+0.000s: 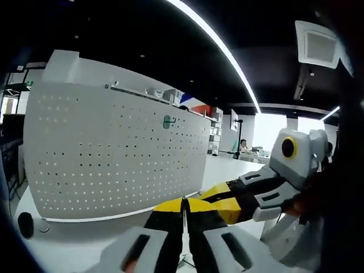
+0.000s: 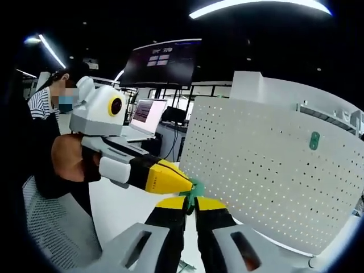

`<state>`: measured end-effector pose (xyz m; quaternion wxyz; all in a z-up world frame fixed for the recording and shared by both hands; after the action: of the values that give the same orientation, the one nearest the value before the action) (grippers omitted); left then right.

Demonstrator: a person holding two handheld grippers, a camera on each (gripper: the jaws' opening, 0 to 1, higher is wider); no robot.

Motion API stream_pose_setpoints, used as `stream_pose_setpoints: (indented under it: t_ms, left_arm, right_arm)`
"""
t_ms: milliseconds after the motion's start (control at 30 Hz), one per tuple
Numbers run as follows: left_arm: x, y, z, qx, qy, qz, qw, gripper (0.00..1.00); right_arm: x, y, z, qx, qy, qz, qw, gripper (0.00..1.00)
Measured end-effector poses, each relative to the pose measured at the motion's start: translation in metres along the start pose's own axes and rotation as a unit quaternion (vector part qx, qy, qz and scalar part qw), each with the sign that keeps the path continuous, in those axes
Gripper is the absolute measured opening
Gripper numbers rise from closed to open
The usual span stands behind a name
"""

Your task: Insert the hook assembly into the mounting plate slot until the hook locks in place.

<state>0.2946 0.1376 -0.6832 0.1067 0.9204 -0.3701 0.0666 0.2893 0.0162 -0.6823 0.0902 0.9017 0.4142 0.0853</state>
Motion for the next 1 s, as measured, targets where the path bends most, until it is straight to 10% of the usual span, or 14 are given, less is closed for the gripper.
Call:
stream_pose_setpoints:
  t_ms: [1000]
  left_arm:
    - [-0.0018, 0.0051, -0.0012, -0.002, 0.004, 0.010, 0.9999, 0.01]
  right_arm:
    - [-0.0034, 0.0003, -0.0020, 0.027, 0.002, 0.003, 0.9996, 0.01]
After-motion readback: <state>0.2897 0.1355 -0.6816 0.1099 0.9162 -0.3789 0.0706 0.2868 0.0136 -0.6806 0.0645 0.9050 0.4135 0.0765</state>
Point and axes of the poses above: the point that each gripper's makers call its tool centre point, and the gripper's own axes: x roughly forward along the fingers, y roughly to its right, z roughly out of its underside, the point moved 8 cm from there along -x, roughly backward along the fingers, and after that the axes turned 14 degrees about y, right-handed, at the moved point
